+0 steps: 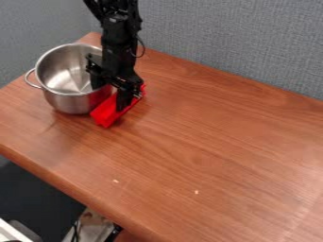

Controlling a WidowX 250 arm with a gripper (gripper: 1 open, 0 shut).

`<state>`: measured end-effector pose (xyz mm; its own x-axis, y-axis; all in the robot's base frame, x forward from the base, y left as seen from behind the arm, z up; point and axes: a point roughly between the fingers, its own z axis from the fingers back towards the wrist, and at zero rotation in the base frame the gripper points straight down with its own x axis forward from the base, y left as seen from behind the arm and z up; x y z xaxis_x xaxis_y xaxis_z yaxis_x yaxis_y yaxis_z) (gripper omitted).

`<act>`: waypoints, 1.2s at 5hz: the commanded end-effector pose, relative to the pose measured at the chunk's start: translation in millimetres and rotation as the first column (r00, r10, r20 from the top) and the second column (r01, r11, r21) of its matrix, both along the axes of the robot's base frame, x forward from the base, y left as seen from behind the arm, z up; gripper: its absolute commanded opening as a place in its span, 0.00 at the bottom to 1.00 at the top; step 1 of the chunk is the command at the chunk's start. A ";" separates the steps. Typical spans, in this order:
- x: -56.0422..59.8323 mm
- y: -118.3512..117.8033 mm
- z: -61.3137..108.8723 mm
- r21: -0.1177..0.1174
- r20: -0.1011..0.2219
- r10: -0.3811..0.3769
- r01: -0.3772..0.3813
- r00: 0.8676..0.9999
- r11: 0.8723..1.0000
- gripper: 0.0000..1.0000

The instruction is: Move the red object from the metal pot to the table

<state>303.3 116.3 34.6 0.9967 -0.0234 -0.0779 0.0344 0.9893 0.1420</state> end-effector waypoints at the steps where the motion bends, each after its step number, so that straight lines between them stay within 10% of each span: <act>1: 4.1 -0.4 26.5 0.034 0.076 -0.022 0.019 0.997 0.999 0.00; 6: 4.0 -16.5 51.5 0.051 0.114 -0.047 0.041 0.992 0.998 0.00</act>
<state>303.5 96.6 63.0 0.9976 -0.0612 -0.0325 0.0658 0.9838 0.1666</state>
